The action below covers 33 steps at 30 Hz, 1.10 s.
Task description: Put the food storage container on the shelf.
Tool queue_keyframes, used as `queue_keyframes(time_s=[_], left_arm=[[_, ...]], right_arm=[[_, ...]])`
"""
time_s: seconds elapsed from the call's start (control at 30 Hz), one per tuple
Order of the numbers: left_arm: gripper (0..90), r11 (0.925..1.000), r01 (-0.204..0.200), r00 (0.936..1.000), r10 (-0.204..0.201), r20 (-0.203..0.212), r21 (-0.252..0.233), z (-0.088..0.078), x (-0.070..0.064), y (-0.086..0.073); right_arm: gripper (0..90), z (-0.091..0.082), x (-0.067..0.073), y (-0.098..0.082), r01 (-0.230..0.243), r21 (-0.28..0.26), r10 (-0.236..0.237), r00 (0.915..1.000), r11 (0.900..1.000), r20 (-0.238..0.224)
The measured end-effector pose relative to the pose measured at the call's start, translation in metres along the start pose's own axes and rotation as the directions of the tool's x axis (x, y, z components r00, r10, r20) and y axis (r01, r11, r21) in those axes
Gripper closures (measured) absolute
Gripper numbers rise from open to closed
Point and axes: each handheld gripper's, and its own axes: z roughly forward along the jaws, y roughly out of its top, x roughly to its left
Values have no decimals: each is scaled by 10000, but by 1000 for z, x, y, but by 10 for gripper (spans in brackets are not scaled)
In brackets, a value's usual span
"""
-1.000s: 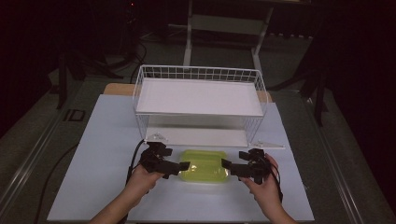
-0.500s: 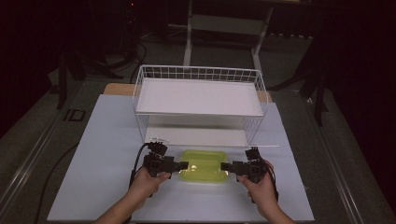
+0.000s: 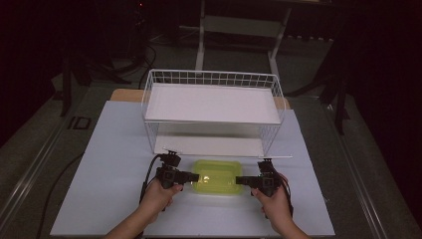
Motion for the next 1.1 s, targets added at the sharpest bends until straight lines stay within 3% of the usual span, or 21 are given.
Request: queue_keyframes(time_s=[0.07, 0.37, 0.67, 0.8, 0.87, 1.1], left_arm=[[695, 10000, -32, 10000, 32, -87, -26, -1, -1, 2], [717, 9999, -125, 9996, 126, -249, 54, -2, -4, 2], [757, 9986, 386, 9983, -401, -427, -370, -6, -11, -5], [796, 9988, 155, 9979, -183, -628, -457, -11, -19, -7], [796, 9983, 204, 9983, -233, -530, -550, -15, -21, -5], [804, 9931, 96, 9986, -155, -500, -1171, -31, -21, 13]], right_arm=[[716, -1, 2, 1, 24, -36, -24, 10000, 10000, 33], [731, -2, 3, -3, -37, -149, 37, 10000, 9999, 12], [758, -4, 6, -6, -154, -232, 155, 9999, 9996, 50], [791, -9, 11, -5, -49, -265, 53, 9999, 9996, 146], [791, -11, 12, -3, 91, -338, -83, 9997, 9994, 249], [792, -16, 19, 13, -123, -628, 115, 9999, 9979, -123]])
